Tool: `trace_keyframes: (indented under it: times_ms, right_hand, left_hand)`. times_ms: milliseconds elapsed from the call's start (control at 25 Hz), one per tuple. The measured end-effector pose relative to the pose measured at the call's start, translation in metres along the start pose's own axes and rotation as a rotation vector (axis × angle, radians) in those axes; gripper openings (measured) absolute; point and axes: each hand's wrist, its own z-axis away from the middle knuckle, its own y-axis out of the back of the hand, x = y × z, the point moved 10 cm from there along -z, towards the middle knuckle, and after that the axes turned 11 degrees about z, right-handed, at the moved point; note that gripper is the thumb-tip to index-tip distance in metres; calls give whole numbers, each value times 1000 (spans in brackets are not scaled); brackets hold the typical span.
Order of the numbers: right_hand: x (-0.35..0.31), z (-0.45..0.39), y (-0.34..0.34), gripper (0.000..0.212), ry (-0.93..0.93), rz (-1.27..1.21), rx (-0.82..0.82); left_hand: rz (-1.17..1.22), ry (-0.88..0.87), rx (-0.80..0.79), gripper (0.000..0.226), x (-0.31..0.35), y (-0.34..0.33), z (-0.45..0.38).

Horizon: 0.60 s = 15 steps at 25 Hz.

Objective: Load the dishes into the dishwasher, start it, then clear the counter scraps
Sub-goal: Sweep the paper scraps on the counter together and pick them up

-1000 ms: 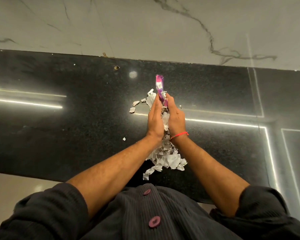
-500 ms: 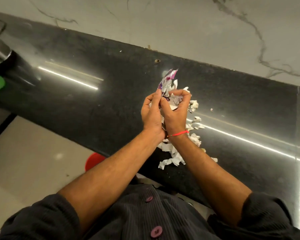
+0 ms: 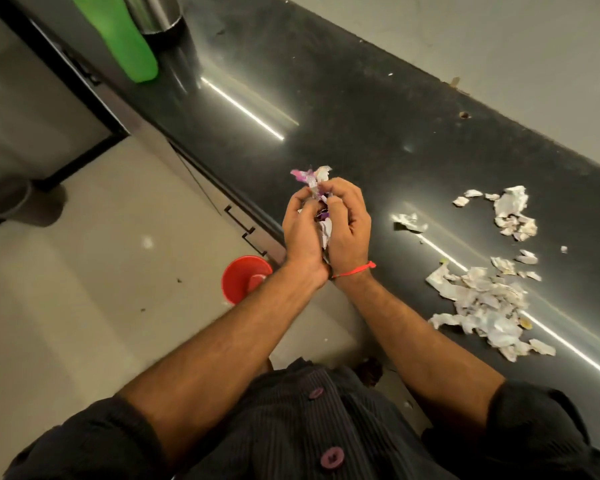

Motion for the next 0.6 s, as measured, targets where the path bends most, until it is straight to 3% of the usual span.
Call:
trace_keyframes:
  times_ms: [80,160,360,600]
  right_hand:
    - [8,18,-46,15,-79,1,-26]
    - [17,37,-90,15,-158,6,-53]
    - [51,77,-169,3,-326,-39,-135]
    - [172,131,-247,9,-641,-43,-280]
  left_hand:
    - [28,11,45,40,31,38,-8]
    - [47,27,87,47,59,76,-18]
    - [-77,27,246,21,97,163,-29]
    - [-11,103,509,17,80,293,-67]
